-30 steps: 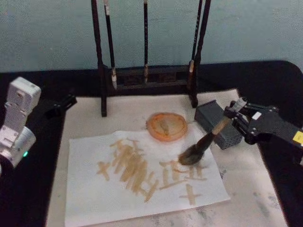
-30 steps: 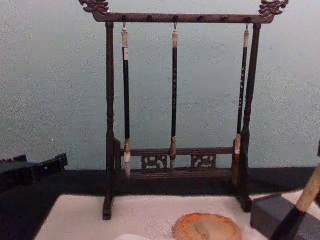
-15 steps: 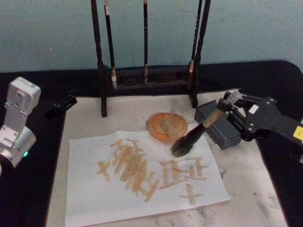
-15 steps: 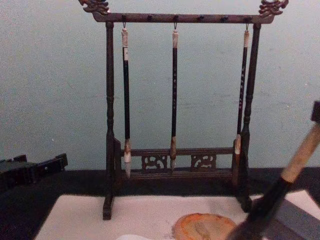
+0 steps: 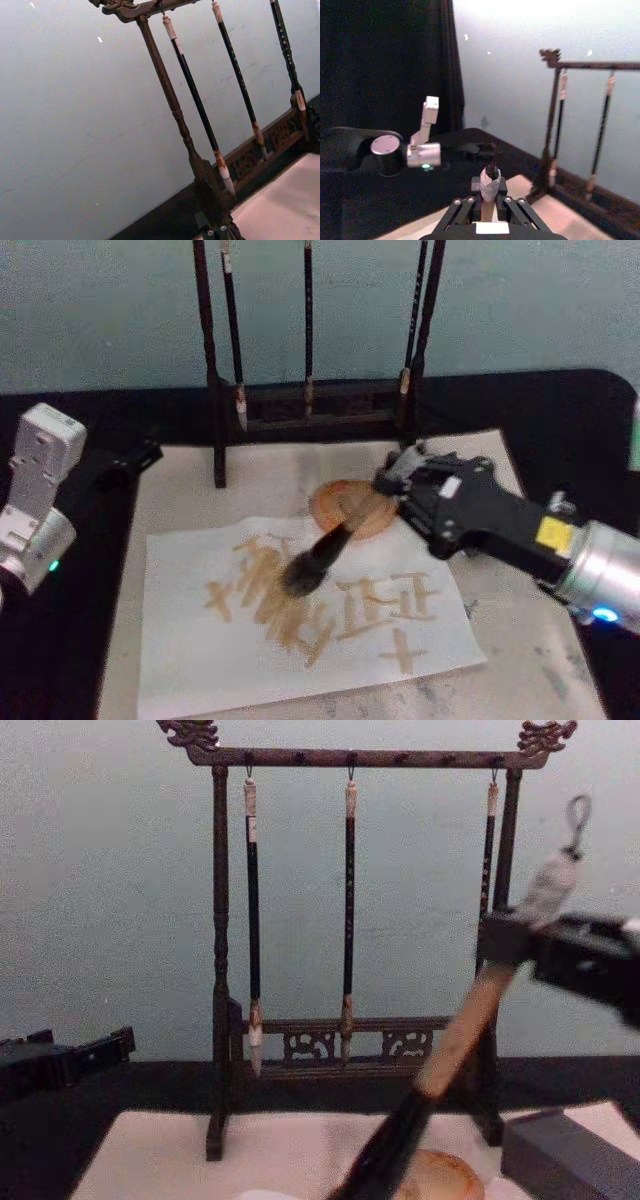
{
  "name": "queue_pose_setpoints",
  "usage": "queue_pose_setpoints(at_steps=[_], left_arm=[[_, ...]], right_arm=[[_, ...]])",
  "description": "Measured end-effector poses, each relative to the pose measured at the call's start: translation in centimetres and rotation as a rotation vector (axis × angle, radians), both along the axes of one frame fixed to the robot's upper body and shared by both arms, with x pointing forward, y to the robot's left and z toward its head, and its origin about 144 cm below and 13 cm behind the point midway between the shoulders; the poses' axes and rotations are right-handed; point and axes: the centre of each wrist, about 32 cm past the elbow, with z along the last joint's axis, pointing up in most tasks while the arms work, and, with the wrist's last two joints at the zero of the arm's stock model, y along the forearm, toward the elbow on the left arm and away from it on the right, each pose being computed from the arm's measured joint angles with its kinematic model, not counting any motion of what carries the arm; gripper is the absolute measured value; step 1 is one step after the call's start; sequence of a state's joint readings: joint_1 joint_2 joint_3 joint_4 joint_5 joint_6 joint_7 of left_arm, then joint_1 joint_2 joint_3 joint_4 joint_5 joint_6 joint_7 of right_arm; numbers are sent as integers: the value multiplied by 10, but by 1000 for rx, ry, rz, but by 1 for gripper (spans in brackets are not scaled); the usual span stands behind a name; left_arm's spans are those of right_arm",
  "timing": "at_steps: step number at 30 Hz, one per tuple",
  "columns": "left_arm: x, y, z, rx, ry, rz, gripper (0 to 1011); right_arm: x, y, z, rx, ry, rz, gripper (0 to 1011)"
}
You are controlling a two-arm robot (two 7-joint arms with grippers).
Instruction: Pick up the brush from the inkstone, write on the paper, then place the brush back to its original position.
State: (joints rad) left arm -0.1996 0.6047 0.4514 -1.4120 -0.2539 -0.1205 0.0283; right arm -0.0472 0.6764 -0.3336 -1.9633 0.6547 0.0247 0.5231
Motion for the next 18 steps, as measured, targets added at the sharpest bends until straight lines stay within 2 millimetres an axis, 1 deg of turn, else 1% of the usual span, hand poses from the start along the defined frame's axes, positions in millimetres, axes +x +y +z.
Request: queue_pose_setpoints(at_steps=[3,8,13,18], left_arm=[[0,0,0,0,0,0,1002],[0,0,0,0,0,0,1002],[0,0,0,0,0,0,1002],[0,0,0,0,0,0,1002]], right_arm=[[4,8,-8,10,26,23,164],[9,14,-21,19,65,44,164],[13,16,-28,27,90,52,164],[18,12,-35,31,114,46,164]])
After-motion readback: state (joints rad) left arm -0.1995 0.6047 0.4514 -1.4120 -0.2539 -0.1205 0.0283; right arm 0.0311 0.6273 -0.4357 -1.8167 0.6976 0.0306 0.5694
